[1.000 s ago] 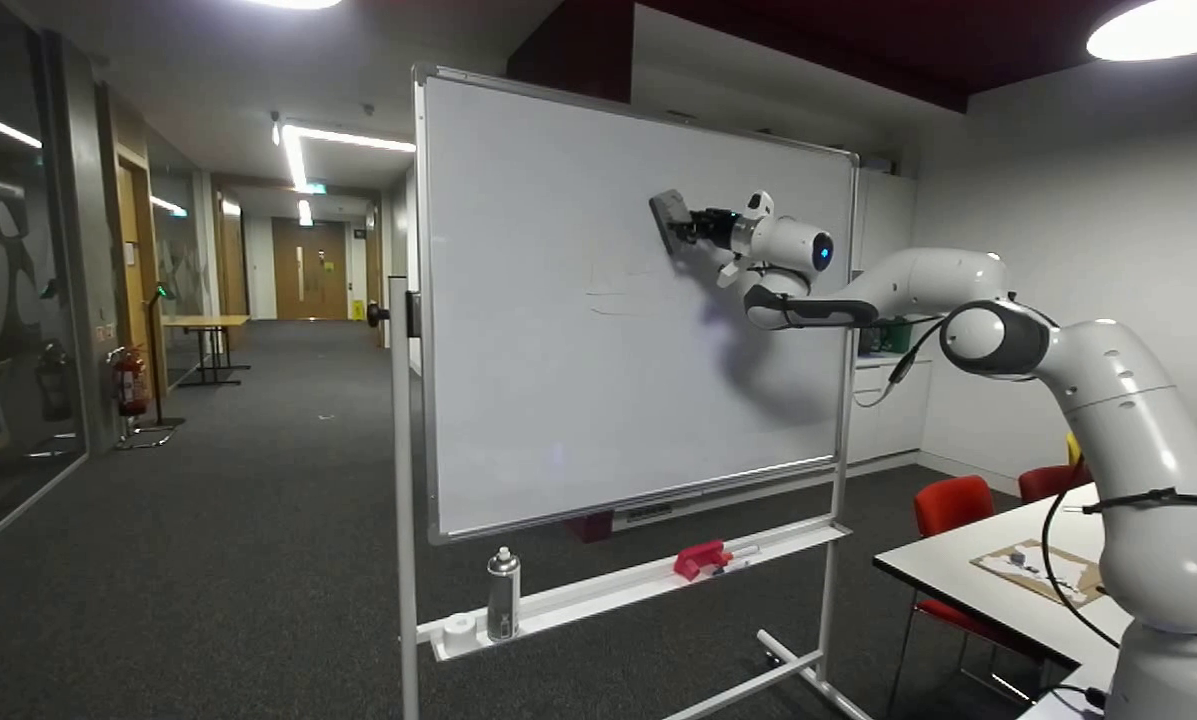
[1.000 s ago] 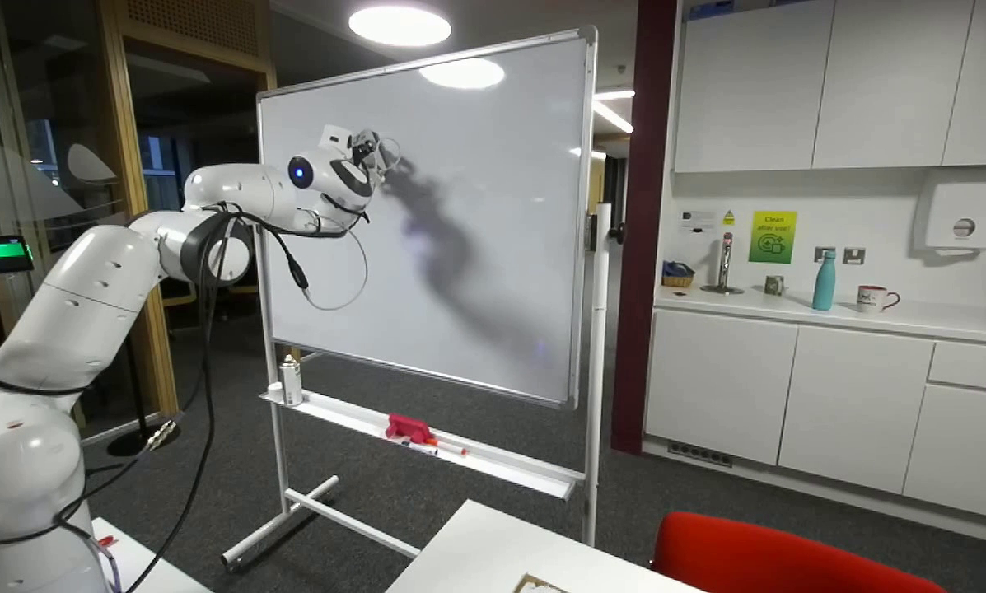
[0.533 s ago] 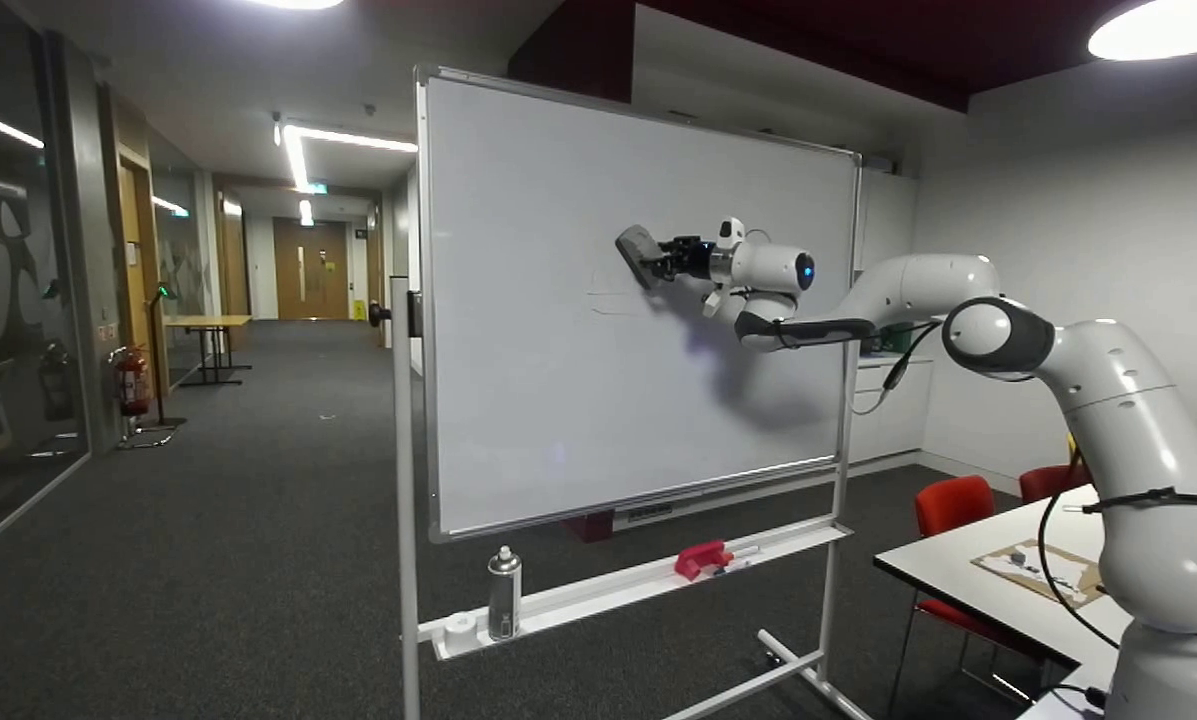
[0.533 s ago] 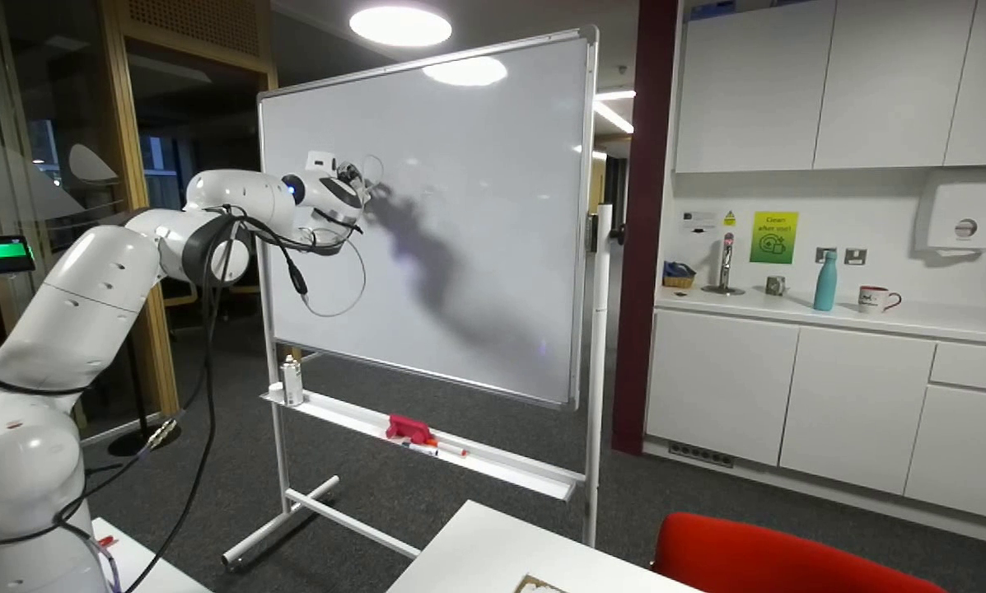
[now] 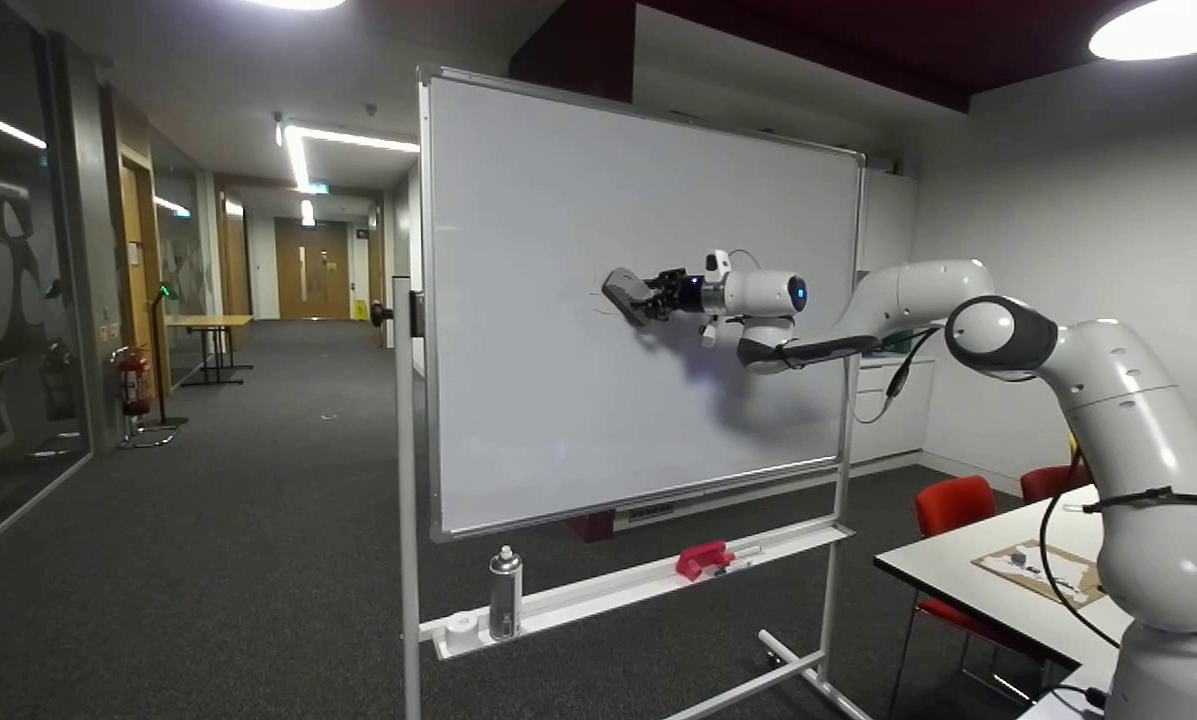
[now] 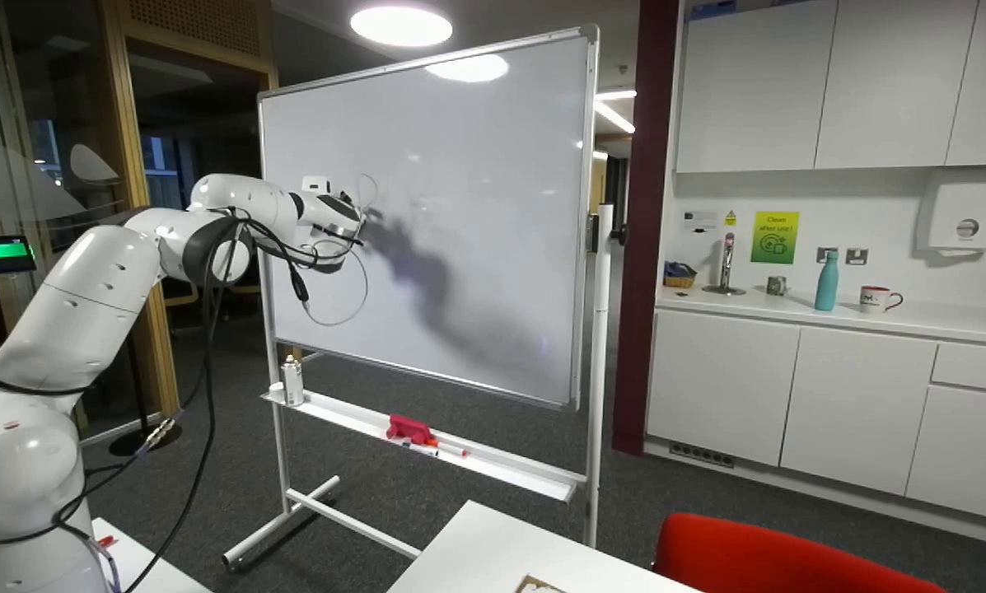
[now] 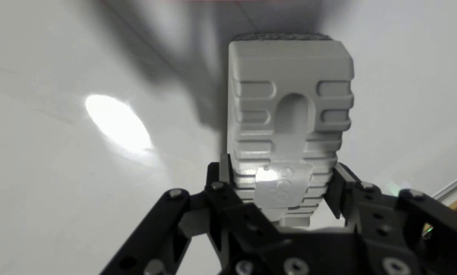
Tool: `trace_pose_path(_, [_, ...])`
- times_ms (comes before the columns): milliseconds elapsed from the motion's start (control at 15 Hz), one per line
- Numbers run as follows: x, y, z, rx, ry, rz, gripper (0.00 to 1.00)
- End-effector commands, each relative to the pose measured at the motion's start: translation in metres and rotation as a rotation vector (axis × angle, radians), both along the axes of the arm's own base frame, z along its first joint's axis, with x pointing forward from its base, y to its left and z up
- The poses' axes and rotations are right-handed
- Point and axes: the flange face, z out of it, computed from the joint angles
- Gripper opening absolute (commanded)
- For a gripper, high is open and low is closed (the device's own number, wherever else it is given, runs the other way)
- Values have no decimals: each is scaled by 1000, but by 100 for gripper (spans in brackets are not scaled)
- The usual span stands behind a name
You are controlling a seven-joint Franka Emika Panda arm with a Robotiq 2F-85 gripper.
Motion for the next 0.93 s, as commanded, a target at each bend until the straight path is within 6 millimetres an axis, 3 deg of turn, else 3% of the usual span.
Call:
trace_pose_path(0, [12,-18,-14,11,63,-89,34])
trace_pose_path(333, [12,-39,14,97,44,-119,34])
trace_pose_path(867, [23,-64,40,43,-56,-173,34])
